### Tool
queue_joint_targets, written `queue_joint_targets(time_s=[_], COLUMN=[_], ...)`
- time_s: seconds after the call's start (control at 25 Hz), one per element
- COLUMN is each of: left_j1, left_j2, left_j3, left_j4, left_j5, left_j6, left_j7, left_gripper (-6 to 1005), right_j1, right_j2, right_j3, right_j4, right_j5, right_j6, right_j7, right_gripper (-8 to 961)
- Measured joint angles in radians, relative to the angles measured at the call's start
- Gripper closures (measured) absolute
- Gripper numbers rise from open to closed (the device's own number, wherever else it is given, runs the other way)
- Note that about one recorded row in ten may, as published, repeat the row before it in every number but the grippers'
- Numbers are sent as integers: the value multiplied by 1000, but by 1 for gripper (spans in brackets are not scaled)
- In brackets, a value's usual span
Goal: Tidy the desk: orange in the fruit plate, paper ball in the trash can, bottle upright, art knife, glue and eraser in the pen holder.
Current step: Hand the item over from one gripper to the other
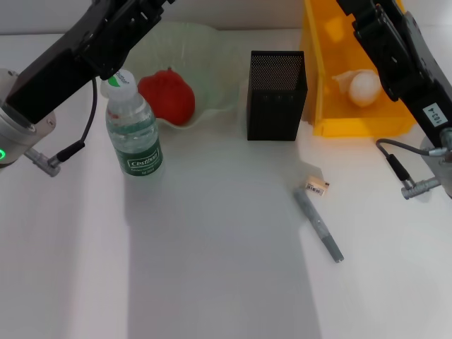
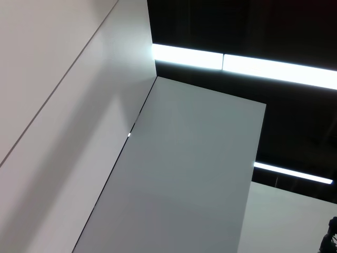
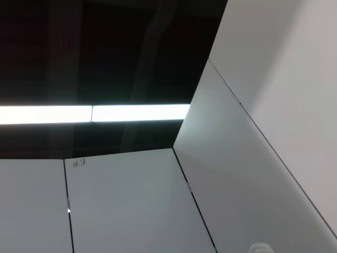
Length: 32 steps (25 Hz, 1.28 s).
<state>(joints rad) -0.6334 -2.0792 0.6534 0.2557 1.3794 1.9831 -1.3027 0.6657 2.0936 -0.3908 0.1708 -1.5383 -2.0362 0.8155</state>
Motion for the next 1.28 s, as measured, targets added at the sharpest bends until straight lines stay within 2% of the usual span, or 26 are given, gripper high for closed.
queue_joint_targets(time_s=[0.48,1.28], left_j1=[-12,33], left_j2=[0,1], left_j3=[30,82], left_j4=[-59,-113], left_j5=[3,6], left_j6=[0,-6], left_j7=[75,162], left_gripper=[795,795], right_j1=[42,8], right_j2=[0,0], right_j3=[11,9], right_j4=[24,50], right_j5=[-9,-116], right_j6=[87,115], right_j7=[17,11], right_gripper=[382,387])
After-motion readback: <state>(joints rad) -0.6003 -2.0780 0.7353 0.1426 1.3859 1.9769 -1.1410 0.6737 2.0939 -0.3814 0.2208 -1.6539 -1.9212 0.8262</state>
